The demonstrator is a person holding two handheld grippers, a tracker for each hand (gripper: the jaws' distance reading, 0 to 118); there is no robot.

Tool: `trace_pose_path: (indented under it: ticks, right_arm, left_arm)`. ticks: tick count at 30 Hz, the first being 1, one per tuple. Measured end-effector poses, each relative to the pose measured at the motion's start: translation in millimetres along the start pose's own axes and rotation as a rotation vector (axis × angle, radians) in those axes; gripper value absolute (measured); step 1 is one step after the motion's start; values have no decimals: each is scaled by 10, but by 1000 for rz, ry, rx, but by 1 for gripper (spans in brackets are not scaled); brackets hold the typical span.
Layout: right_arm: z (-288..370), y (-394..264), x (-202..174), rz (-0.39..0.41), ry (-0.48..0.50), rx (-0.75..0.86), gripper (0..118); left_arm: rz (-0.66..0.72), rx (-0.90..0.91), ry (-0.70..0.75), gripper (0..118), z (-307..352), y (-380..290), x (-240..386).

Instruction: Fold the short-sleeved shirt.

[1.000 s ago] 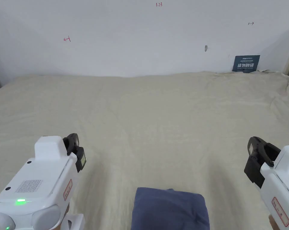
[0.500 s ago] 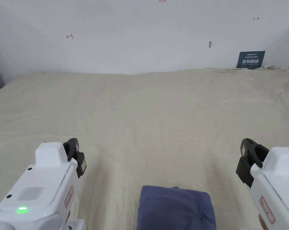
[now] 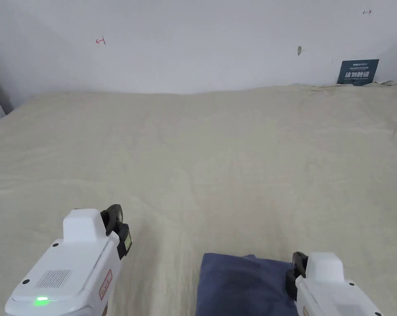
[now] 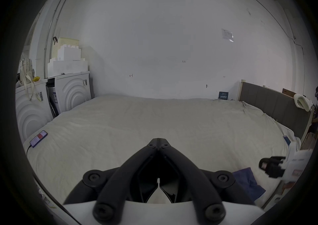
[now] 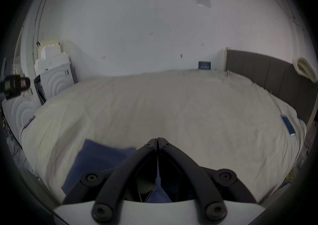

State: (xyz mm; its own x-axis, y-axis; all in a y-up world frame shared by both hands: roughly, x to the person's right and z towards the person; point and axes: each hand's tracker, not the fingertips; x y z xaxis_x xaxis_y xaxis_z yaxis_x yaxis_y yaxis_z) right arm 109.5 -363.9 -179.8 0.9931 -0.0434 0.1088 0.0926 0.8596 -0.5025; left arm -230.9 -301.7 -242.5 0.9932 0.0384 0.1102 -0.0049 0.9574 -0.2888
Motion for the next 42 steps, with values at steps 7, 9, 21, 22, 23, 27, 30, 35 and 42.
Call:
trace_pose_path:
  ticks: [7, 9, 21, 22, 23, 27, 30, 35, 42]
  right_arm:
    - [-429, -553, -200, -6, 15, -108, 0]
    - [-473, -637, -223, -19, 17, -125, 0]
    - [-730, -908, -162, 10, 27, -127, 0]
    - [-728, -907, -162, 11, 28, -127, 0]
    - [-717, -903, -166, 10, 30, -127, 0]
    - [-626, -855, -241, 7, 35, -124, 0]
    - [-605, -855, -277, 8, 39, -125, 0]
    - [-659, -867, -168, 15, 46, -128, 0]
    - [-671, -880, -145, 3, 47, -129, 0]
  left_arm:
    - [-3, -50, -18, 0, -79, -133, 25]
    - [5, -72, -33, 0, -92, -167, 47]
    - [275, -611, -441, 27, -574, -619, 239]
    - [279, -655, -463, 43, -624, -651, 260]
    - [286, -689, -474, 62, -670, -687, 280]
    - [240, -796, -494, 107, -827, -789, 346]
    - [216, -812, -509, 107, -910, -827, 370]
    - [237, -885, -578, 107, -1141, -914, 428]
    - [262, -949, -615, 77, -1306, -1002, 634]
